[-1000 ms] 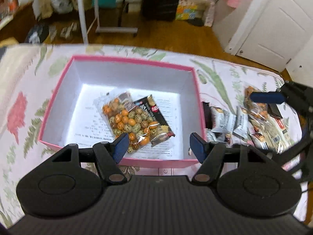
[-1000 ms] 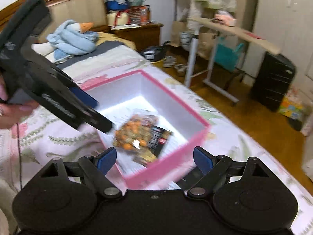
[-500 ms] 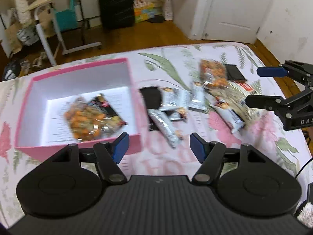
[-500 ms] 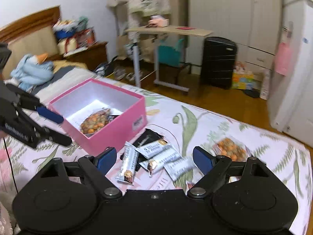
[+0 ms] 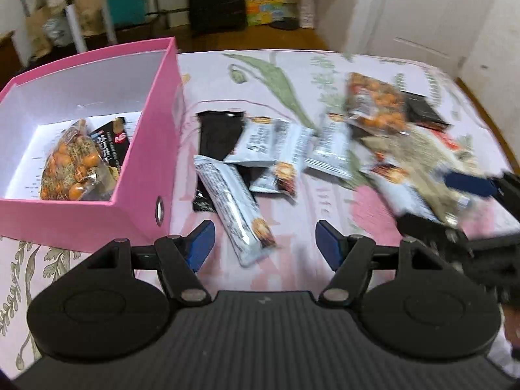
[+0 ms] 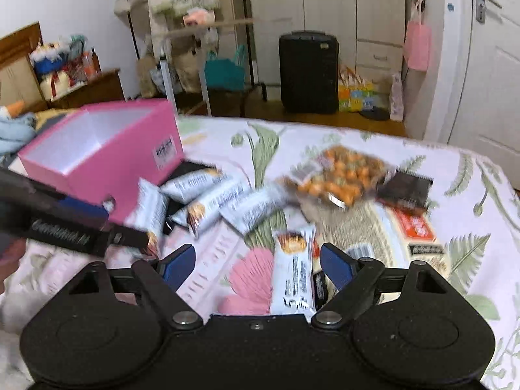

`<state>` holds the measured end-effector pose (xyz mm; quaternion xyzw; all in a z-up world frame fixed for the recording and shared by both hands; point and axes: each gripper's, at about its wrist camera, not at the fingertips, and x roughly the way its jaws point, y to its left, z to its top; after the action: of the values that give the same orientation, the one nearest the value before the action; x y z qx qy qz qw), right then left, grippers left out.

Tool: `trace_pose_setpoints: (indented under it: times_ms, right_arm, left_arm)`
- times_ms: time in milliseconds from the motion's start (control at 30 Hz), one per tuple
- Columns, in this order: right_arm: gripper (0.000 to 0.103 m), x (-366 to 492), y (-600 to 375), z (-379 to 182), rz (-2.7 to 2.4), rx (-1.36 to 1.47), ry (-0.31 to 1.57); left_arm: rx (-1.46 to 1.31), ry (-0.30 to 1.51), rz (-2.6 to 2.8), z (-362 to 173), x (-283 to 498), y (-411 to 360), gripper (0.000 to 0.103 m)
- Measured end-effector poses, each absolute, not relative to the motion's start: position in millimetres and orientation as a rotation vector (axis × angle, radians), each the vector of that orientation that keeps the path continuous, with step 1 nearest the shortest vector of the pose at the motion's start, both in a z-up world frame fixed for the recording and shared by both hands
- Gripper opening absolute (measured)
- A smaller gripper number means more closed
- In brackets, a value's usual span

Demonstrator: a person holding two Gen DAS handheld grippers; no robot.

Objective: Organize snacks
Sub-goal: 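Grasp a white wafer bar with the left gripper while the right gripper grasps another, then carry both white wafer bars into the pink box and open both grippers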

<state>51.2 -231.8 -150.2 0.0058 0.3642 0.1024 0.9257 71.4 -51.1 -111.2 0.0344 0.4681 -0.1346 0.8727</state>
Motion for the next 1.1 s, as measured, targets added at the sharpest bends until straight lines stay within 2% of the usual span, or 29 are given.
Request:
trace_pose_setpoints:
  times_ms: [267, 333, 400, 500, 567, 600, 633, 700, 733, 1100]
  right_arm:
    - [0.079, 54.2, -223.8, -183.2, 0.153, -0.053, 0.754]
    - [0.067, 56.0, -223.7, -190.0, 0.127, -0.058, 0.76]
    - [0.049, 56.4, -220.8, -194.1, 0.098, -0.096, 0.766]
    - [0.041, 53.5, -215.1, -191.4, 0.101, -0.119, 0.788]
    - [0.036, 51.7, -214.7, -189.6, 0.1, -0.098, 0.805]
    - [0.036, 50.5, -214.4, -189.4, 0.087, -0.089, 0.814]
    - [0.034, 49.3, -214.2, -189.3, 0.073, -0.08, 0.822]
    - [0.033, 47.5, -215.2, -187.0, 0.051, -0.049, 0.828]
    - [0.033, 45.9, -216.0, -185.8, 0.044, -0.03, 0.832]
    - [0.033, 25.5, -219.1, -165.9, 0.094, 0.119, 0.918]
  left_arm:
    - [0.145, 0.918, -0.166, -140.9, 79.7, -65.2, 0.067]
    - [0.157, 0.906, -0.151, -145.3, 79.8, -66.6, 0.067]
    - [0.186, 0.878, -0.128, -148.8, 78.1, -67.5, 0.066]
    - [0.238, 0.859, -0.135, -155.1, 73.3, -68.9, 0.066]
    - [0.216, 0.883, -0.135, -159.2, 74.8, -64.5, 0.062]
    - [0.197, 0.887, -0.138, -159.2, 75.0, -61.7, 0.058]
    - [0.183, 0.896, -0.142, -158.2, 75.5, -59.3, 0.047]
    - [0.184, 0.914, -0.153, -155.4, 76.3, -58.1, 0.033]
    - [0.183, 0.923, -0.157, -153.3, 76.2, -57.6, 0.031]
    - [0.112, 1.075, -0.223, -134.3, 62.4, -33.7, 0.029]
